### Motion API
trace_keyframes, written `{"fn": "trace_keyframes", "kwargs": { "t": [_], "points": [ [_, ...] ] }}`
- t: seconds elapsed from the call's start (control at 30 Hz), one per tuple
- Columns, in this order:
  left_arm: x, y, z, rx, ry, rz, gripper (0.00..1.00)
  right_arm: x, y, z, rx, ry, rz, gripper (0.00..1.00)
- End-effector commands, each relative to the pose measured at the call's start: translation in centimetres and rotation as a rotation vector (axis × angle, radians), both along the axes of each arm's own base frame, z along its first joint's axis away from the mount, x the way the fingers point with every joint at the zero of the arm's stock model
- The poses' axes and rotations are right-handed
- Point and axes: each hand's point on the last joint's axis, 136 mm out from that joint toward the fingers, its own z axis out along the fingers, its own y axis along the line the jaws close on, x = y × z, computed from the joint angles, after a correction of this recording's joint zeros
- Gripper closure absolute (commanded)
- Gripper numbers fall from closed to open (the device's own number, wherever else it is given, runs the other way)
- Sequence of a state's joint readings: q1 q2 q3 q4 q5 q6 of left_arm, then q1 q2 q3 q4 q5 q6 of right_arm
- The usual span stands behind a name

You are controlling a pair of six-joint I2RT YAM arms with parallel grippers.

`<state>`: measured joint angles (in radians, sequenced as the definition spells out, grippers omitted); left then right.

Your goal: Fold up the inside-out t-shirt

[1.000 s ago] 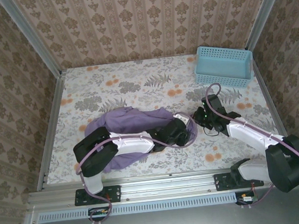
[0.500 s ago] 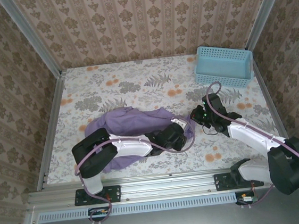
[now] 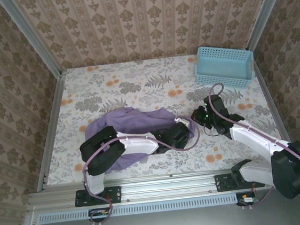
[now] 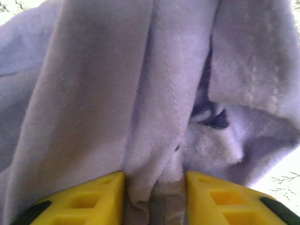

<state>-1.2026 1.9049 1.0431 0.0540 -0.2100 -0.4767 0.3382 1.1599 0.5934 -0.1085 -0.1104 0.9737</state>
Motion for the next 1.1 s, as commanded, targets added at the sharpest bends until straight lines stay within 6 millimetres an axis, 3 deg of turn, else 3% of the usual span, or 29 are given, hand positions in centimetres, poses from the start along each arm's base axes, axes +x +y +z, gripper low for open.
{"fn": "trace_keyframes", "kwargs": {
  "t": [0.0, 0.13, 0.3, 0.53, 0.73, 0.93, 1.07],
  "points": [
    [0.5, 0.5, 0.0, 0.023, -0.002, 0.026, 0.7, -0.2, -0.3, 0.1, 0.007, -0.006, -0.018, 1.0],
    [0.6, 0.8, 1.6, 0.0, -0.036, 0.039, 0.83, -0.3, -0.7, -0.5, -0.02, 0.01, -0.025, 1.0],
    [-0.4, 1.2, 5.5, -0.065, -0.109, 0.024, 0.92, -0.3, -1.9, -1.9, -0.095, 0.038, -0.043, 1.0],
    [-3.1, 2.4, 10.2, -0.215, -0.189, -0.053, 0.96, 0.6, -3.0, -4.5, -0.137, 0.098, -0.056, 1.0],
    [-3.1, 4.8, 10.9, -0.259, -0.204, -0.039, 0.95, 1.4, -2.1, -4.3, -0.055, 0.072, 0.003, 1.0],
    [-1.6, 6.8, 10.7, -0.295, -0.175, 0.013, 0.95, 0.0, -2.0, -2.1, -0.013, 0.007, 0.065, 1.0],
    [-0.9, 7.9, 11.6, -0.349, -0.171, 0.039, 0.95, -1.2, -3.2, -1.4, -0.031, -0.009, 0.056, 1.0]
  ]
}}
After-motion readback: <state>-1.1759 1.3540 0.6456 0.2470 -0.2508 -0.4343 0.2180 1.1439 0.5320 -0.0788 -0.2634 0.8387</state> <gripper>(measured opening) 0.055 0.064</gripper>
